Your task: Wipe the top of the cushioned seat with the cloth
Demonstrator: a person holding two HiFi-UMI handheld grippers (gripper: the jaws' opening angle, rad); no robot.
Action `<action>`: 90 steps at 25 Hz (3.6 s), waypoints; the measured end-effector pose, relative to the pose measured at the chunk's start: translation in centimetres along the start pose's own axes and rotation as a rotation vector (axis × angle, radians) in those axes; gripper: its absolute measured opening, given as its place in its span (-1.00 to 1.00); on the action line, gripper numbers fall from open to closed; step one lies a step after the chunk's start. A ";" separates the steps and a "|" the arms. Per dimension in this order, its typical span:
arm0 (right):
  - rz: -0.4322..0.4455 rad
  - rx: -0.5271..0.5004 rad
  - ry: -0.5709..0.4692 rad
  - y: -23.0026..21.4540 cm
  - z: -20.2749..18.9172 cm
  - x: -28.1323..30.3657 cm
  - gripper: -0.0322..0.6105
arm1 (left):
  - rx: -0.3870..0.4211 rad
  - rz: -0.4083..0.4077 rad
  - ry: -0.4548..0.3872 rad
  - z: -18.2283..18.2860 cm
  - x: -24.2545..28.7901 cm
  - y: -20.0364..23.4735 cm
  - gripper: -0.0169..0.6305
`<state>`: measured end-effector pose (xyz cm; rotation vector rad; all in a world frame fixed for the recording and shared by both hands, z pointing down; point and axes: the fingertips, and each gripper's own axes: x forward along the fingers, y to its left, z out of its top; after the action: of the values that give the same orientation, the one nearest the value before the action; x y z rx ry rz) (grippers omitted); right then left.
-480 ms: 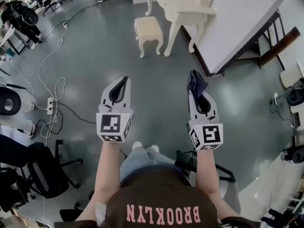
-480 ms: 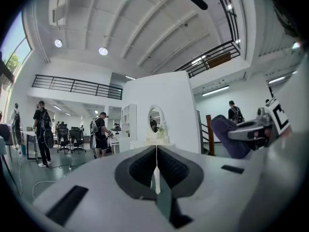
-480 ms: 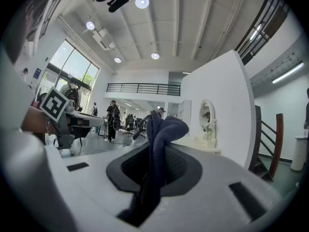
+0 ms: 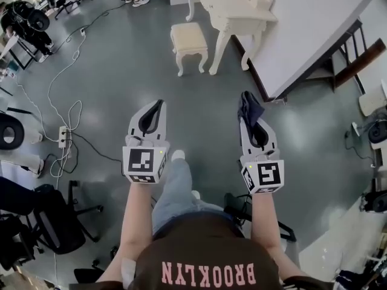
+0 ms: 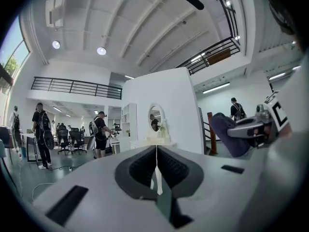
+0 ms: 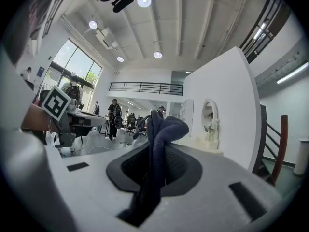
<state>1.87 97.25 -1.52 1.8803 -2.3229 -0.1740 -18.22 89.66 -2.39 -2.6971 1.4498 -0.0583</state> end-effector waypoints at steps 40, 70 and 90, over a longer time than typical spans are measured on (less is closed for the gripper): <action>0.052 -0.011 0.032 -14.3 -2.6 44.5 -0.78 | -0.043 0.049 0.025 -4.3 40.0 21.0 -0.93; 0.276 -0.048 0.143 -29.9 -8.4 76.0 -0.78 | -0.038 0.242 0.164 -7.6 68.7 28.1 -0.93; 0.198 -0.064 0.225 -28.1 -11.6 92.3 -0.78 | -0.091 0.141 0.223 -14.5 81.2 40.3 -0.93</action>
<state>12.23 1.19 8.64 1.5410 -2.2997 -0.0129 -7.88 -0.97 8.25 -2.7225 1.7410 -0.3007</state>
